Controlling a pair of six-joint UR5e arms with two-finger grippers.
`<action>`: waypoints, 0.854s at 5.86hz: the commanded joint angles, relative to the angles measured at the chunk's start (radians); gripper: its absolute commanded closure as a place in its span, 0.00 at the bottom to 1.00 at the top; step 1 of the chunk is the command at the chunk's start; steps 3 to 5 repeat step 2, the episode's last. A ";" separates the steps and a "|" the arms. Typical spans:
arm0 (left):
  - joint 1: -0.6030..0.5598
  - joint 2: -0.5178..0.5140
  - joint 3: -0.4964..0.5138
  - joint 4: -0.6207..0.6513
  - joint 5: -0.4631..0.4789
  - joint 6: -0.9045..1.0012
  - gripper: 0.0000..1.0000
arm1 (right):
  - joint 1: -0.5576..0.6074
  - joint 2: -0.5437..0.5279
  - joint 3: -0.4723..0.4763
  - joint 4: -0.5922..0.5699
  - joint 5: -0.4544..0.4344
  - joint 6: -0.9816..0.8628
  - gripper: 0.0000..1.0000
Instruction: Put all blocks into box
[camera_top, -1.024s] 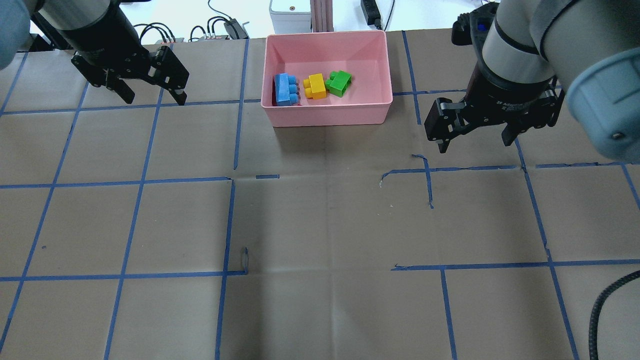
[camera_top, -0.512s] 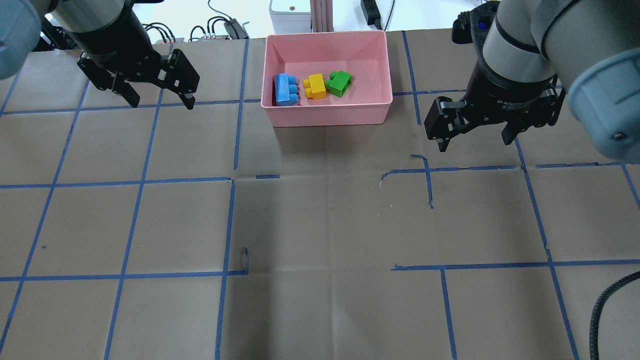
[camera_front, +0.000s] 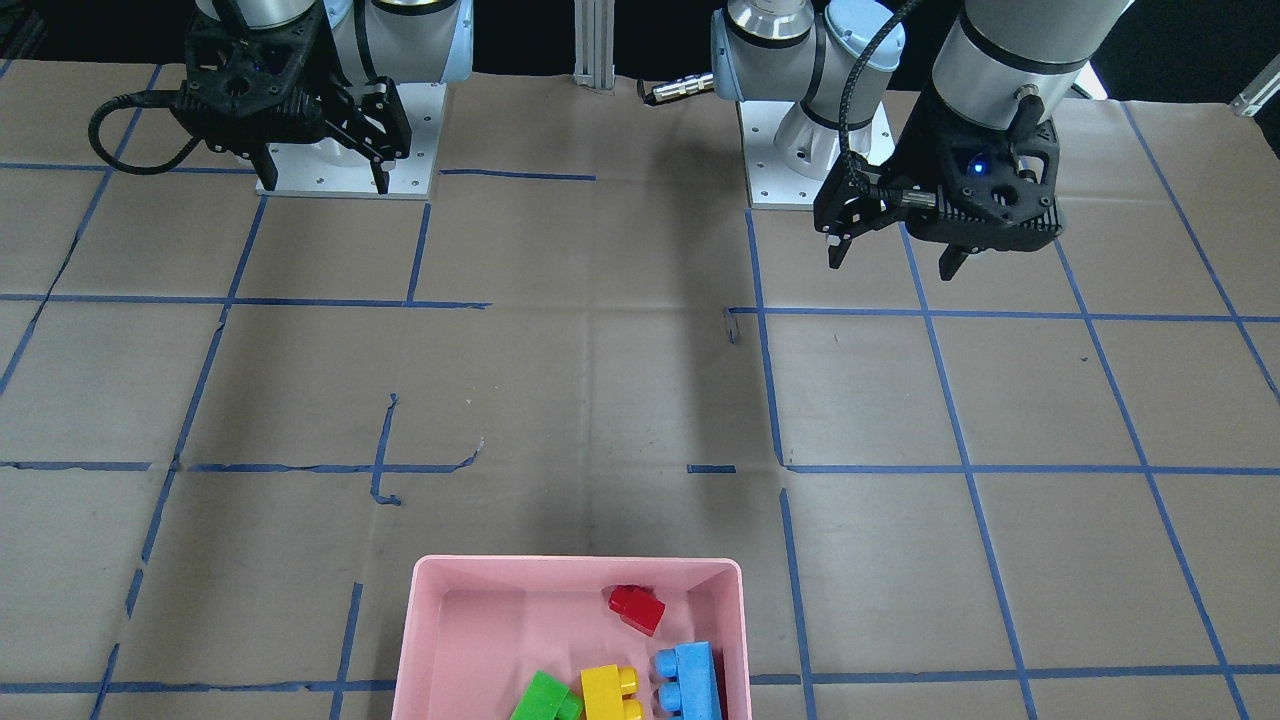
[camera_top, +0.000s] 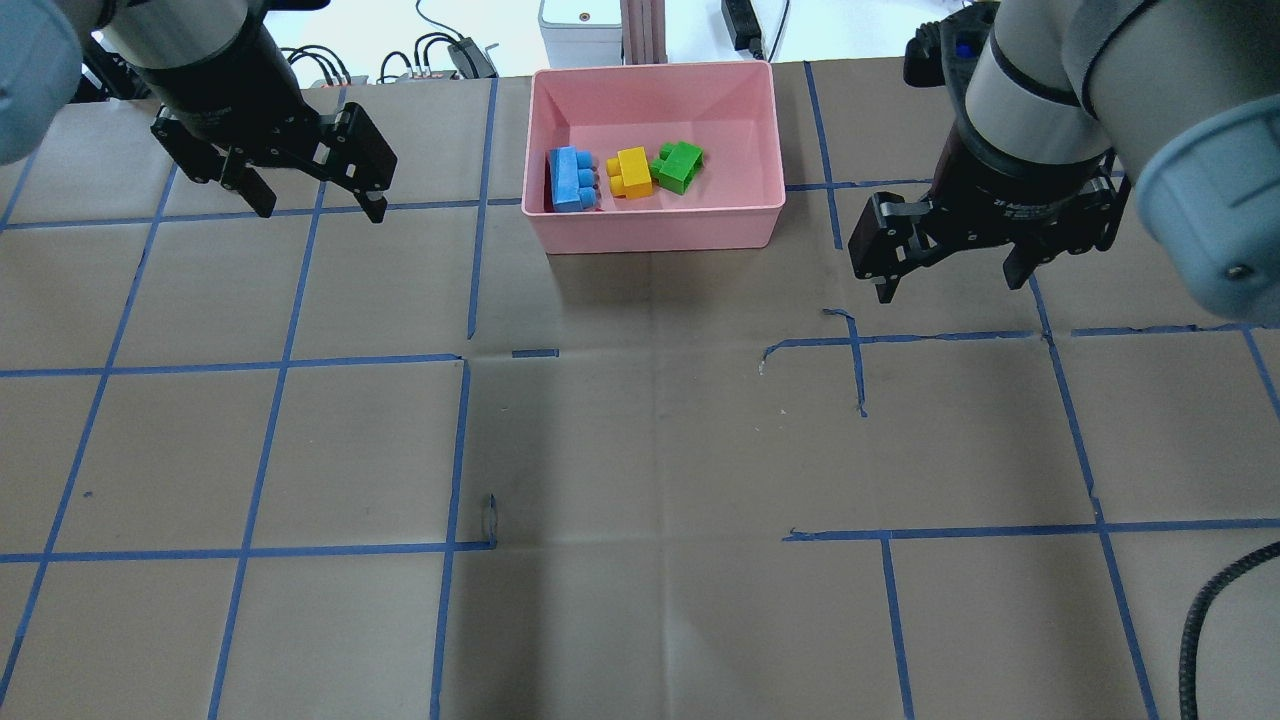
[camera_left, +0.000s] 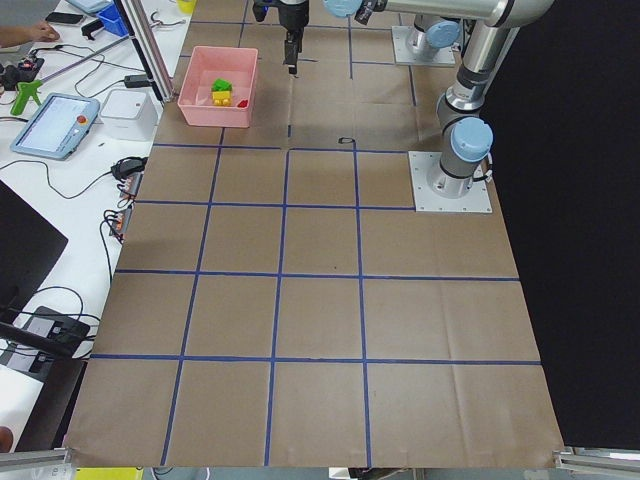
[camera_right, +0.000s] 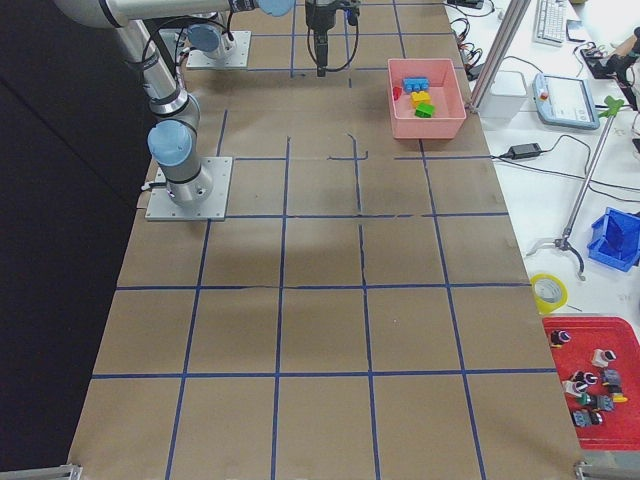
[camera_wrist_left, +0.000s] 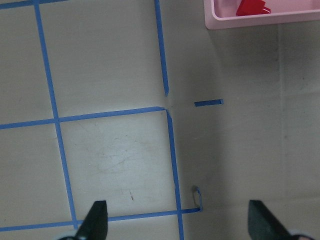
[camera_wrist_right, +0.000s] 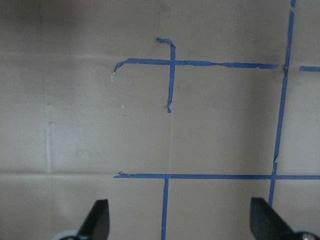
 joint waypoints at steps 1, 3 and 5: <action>0.000 0.000 0.001 0.002 0.000 0.000 0.01 | 0.000 0.000 0.000 0.000 0.000 0.000 0.00; 0.000 -0.001 0.001 0.002 0.000 0.002 0.01 | 0.000 0.000 0.000 0.000 0.000 0.000 0.00; 0.000 -0.001 0.001 0.002 0.000 0.002 0.01 | 0.000 0.000 0.000 0.000 0.000 0.000 0.00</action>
